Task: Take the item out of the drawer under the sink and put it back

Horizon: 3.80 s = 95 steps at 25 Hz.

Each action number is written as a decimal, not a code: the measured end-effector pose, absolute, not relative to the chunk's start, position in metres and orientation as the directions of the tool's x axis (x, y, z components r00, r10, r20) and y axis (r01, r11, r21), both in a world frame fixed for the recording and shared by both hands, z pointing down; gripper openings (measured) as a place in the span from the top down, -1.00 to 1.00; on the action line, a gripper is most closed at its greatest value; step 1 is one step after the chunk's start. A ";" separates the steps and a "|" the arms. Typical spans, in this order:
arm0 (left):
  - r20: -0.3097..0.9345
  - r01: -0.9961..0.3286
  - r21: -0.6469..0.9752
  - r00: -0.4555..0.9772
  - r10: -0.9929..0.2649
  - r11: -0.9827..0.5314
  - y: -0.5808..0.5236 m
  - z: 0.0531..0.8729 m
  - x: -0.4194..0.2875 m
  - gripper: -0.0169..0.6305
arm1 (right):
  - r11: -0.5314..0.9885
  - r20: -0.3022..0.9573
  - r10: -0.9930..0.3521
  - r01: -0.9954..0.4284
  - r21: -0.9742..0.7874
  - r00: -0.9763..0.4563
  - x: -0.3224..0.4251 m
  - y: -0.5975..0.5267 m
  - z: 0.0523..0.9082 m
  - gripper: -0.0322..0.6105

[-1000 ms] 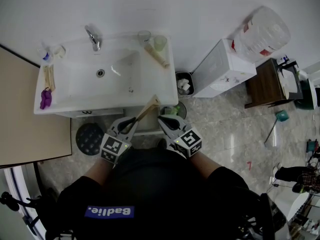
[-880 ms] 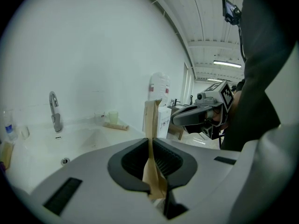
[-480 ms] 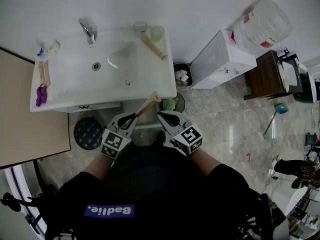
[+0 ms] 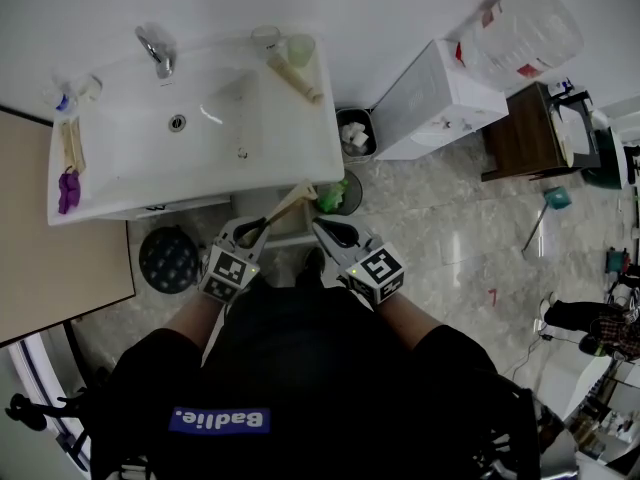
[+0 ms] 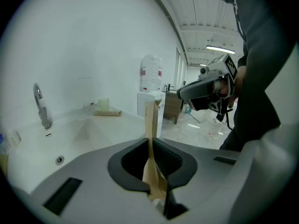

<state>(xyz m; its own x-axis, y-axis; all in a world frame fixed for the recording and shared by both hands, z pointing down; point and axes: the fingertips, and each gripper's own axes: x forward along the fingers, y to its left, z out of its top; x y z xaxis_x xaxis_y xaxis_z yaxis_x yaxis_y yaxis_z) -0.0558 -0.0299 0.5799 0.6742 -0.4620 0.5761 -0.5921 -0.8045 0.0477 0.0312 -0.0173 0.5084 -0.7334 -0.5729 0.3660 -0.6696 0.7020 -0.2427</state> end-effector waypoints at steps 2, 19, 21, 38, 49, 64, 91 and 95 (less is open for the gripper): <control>0.599 -0.568 0.021 0.666 -0.444 -0.823 -0.031 0.593 -0.054 0.84 | 0.692 0.372 -0.580 -0.679 -0.246 -0.725 0.036 -0.017 0.512 0.89; 0.760 -0.441 -0.021 0.576 -0.300 -0.897 -0.043 0.719 -0.048 0.84 | 0.616 0.442 -0.600 -0.738 -0.277 -0.667 0.072 -0.007 0.540 0.89; 0.779 -0.443 -0.018 0.556 -0.290 -0.896 -0.047 0.736 -0.051 0.84 | 0.609 0.451 -0.599 -0.742 -0.280 -0.661 0.076 -0.005 0.544 0.89; 0.881 -0.389 -0.027 0.426 -0.206 -0.921 -0.065 0.851 -0.061 0.84 | 0.569 0.512 -0.575 -0.762 -0.311 -0.638 0.093 0.002 0.570 0.89; 0.894 -0.414 0.001 0.409 -0.185 -0.910 -0.078 0.888 -0.056 0.84 | 0.527 0.546 -0.572 -0.784 -0.327 -0.612 0.115 0.002 0.587 0.89; 0.927 -0.352 0.043 0.362 -0.093 -0.935 -0.077 0.929 -0.049 0.84 | 0.486 0.570 -0.578 -0.807 -0.334 -0.584 0.126 0.001 0.597 0.89; 0.807 -0.357 0.041 0.563 -0.180 -0.933 -0.021 0.756 -0.052 0.70 | 0.606 0.441 -0.591 -0.733 -0.310 -0.675 0.063 0.003 0.535 0.89; 0.738 -0.383 0.025 0.630 -0.242 -0.923 -0.019 0.703 -0.052 0.70 | 0.632 0.413 -0.584 -0.711 -0.308 -0.699 0.044 0.010 0.525 0.89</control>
<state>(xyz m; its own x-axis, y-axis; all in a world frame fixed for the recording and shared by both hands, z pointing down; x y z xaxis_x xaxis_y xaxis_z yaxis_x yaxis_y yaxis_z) -0.0525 -0.0195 0.7035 0.6296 -0.2418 0.7384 -0.3833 -0.9233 0.0245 0.0436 0.0101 0.5254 -0.6987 -0.5844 0.4126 -0.7108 0.6324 -0.3079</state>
